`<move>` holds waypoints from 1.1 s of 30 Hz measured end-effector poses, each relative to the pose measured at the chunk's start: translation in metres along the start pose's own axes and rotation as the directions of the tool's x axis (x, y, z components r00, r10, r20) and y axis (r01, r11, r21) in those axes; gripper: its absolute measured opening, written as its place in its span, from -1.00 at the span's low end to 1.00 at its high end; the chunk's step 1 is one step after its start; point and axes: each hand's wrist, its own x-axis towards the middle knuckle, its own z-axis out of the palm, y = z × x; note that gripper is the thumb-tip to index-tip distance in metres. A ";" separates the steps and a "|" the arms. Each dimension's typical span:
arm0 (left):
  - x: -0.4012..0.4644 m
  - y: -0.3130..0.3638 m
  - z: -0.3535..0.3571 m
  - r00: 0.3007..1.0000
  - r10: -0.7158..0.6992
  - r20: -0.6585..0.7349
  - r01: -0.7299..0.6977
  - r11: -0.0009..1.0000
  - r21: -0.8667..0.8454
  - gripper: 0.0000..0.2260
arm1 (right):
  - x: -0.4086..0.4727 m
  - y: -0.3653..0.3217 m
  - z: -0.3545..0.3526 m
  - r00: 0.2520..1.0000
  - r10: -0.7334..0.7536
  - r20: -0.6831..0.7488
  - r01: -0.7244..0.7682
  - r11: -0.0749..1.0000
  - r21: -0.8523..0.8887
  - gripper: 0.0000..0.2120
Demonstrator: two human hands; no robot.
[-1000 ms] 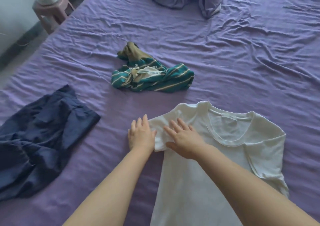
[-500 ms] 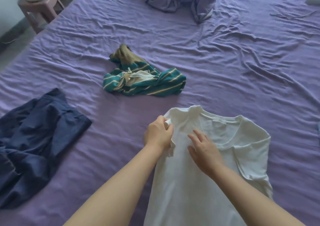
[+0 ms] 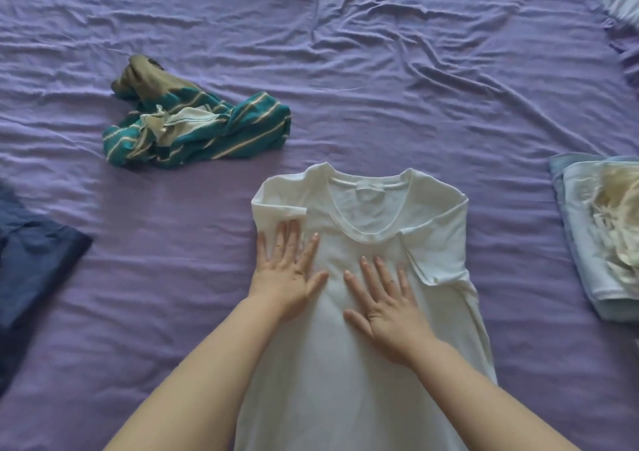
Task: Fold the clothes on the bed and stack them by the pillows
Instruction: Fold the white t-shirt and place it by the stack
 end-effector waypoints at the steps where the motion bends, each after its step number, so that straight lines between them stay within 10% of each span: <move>1: 0.000 0.001 0.000 1.000 -0.003 -0.005 0.003 1.000 0.007 -0.37 | 0.000 0.000 0.001 0.999 0.009 0.033 -0.009 1.000 0.011 -0.40; 12: -0.165 0.083 0.016 0.953 0.287 0.092 -0.290 0.957 0.019 -0.30 | -0.127 -0.037 0.014 0.998 -0.057 0.016 0.057 0.998 0.016 -0.34; 22: -0.299 0.119 0.048 0.967 0.246 0.065 -0.246 0.969 -0.015 -0.38 | -0.253 -0.060 0.051 0.987 -0.162 0.015 0.160 0.984 0.075 -0.32; 33: -0.318 0.137 0.057 0.956 0.287 -0.051 -0.284 0.957 0.060 -0.71 | -0.293 -0.046 0.082 0.959 -0.141 -0.245 0.197 0.955 0.222 -0.74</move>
